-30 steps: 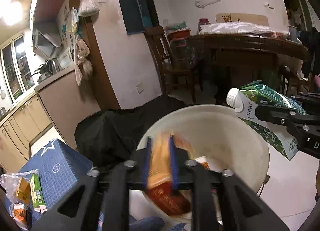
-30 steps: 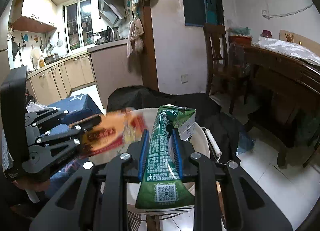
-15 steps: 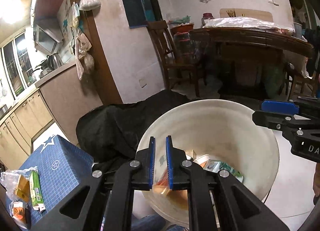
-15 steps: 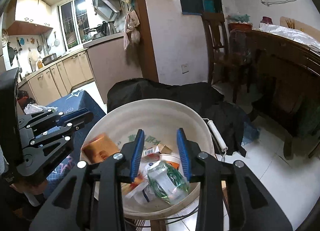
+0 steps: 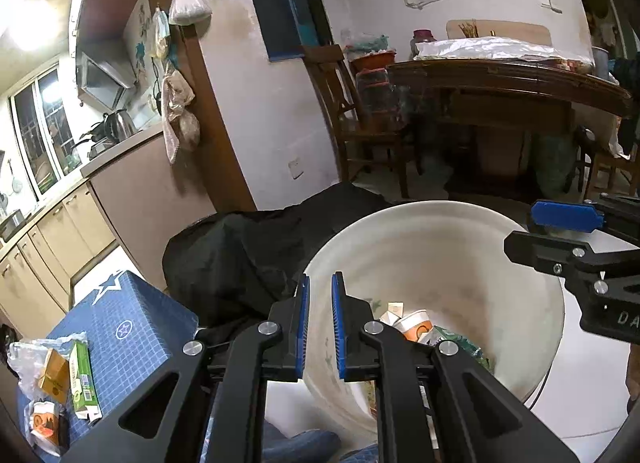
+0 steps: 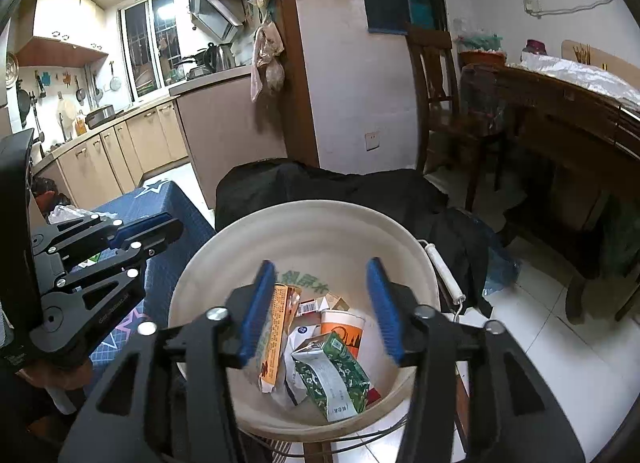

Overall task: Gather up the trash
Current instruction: 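Open the left tool over the bucket while the right tool releases the green tube, then move both open tools back to the remaining trash on the table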

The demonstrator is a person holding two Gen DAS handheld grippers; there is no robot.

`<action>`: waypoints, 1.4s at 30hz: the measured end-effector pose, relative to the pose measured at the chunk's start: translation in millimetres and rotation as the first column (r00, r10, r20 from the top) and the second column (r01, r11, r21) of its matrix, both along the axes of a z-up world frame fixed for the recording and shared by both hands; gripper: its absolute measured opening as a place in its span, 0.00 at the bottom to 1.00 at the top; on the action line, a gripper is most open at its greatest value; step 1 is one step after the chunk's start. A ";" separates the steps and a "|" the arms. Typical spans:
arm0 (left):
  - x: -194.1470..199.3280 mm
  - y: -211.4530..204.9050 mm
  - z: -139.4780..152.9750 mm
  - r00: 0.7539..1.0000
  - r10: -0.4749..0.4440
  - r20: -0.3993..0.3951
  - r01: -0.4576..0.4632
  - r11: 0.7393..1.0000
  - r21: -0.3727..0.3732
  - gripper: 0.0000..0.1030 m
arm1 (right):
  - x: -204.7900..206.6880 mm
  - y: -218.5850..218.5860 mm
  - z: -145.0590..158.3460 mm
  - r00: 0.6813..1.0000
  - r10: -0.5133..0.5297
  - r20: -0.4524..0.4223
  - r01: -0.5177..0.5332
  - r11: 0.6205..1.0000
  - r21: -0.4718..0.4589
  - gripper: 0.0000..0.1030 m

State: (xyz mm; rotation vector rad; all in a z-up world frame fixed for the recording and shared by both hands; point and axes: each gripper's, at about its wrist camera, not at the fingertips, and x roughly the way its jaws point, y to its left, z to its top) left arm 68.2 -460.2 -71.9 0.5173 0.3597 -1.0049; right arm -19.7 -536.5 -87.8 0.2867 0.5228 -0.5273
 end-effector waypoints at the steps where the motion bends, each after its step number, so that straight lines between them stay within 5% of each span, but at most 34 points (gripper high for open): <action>1: 1.4 0.9 0.9 1.000 0.003 0.000 -0.003 1.000 -0.002 0.12 | 1.3 1.3 0.5 1.000 0.001 0.001 -0.001 1.000 -0.002 0.54; 7: 6.8 9.4 7.4 1.000 0.021 -0.005 -0.021 1.000 -0.015 0.17 | 6.6 4.4 2.3 1.000 -0.016 0.018 0.016 1.000 -0.003 0.74; 9: 8.9 14.7 8.9 0.999 0.037 -0.001 -0.037 0.999 -0.023 0.27 | 8.8 4.0 1.6 1.000 -0.026 0.011 0.026 1.000 0.002 0.74; 19: 33.6 52.9 14.6 0.993 0.117 -0.033 -0.119 0.992 -0.050 0.28 | 29.1 21.4 -3.7 1.000 0.006 0.013 -0.006 1.000 0.005 0.74; 22: 44.5 74.2 17.3 0.988 0.149 -0.048 -0.152 0.986 -0.069 0.39 | 40.8 30.0 -7.0 0.999 0.032 0.002 -0.032 0.999 0.006 0.75; 26: 55.4 97.4 19.1 0.983 0.181 -0.043 -0.184 0.979 -0.086 0.66 | 54.0 43.4 -9.7 0.998 0.057 0.004 -0.057 0.998 0.010 0.87; 28: 60.1 110.5 20.1 0.979 0.199 -0.042 -0.202 0.974 -0.102 0.70 | 59.8 50.1 -10.1 0.998 0.065 0.006 -0.065 0.998 0.009 0.95; 42: 101.2 192.2 18.5 0.936 0.312 -0.164 -0.341 0.920 -0.192 0.94 | 100.1 87.3 -26.1 0.987 0.157 -0.034 -0.153 0.984 0.094 0.95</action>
